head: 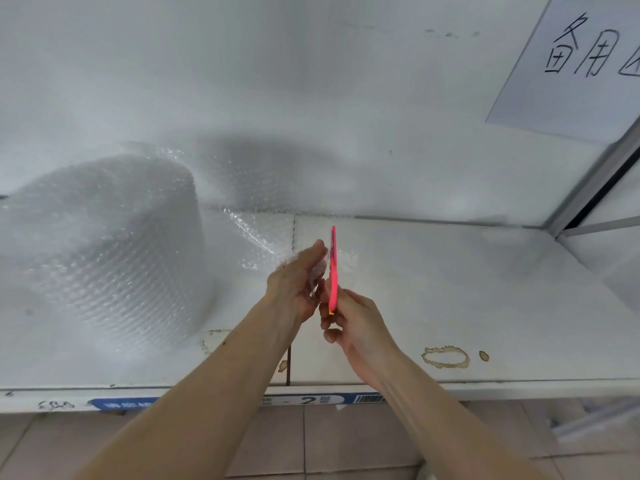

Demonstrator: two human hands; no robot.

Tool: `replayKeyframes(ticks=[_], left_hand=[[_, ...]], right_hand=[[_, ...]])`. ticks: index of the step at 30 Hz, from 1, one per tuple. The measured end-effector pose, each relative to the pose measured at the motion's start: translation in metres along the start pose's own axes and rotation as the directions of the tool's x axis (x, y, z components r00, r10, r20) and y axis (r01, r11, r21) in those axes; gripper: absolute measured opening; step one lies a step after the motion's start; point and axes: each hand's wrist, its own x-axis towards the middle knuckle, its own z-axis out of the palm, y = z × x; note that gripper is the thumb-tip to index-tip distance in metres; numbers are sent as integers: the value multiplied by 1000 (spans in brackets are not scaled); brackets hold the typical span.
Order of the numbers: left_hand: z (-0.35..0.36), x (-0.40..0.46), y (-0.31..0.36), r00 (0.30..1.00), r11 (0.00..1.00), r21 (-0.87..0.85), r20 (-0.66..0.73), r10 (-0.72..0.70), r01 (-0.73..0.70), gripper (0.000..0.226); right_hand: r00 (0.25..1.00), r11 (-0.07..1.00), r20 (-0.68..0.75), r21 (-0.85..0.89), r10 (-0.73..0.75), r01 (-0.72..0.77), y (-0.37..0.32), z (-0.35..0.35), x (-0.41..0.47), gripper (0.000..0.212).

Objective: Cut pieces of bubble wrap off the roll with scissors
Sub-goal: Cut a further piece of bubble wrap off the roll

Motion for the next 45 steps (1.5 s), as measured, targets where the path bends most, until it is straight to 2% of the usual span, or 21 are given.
replayKeyframes(ticks=[4,11,16,22,33,45], left_hand=[[0,-1,-2,1000,1000,-24,-15,-11,10,24],[-1,-2,-4,1000,1000,2,-12,-19,19,26],[1,-10,-6,1000,999,49,-23,-7,8,15],[0,-14,-4,1000,997,80,-31,-3,5,15],[0,-16,-4,1000,996,94,-20,-4,6,26],[-1,-18,-3,998,989,147,57,25,-33,39]], right_hand=[[1000,1000,3,7,9,-9,-1,1,1,28],[1000,1000,-9,-7,-1,1,-2,2,2,30],[1000,1000,-24,-5,3,-4,-4,2,4,29],[999,1000,-33,-3,-2,2,-3,4,6,28],[1000,1000,-30,3,-8,8,-5,5,7,31],[999,1000,-36,20,-13,14,-9,0,11,31]])
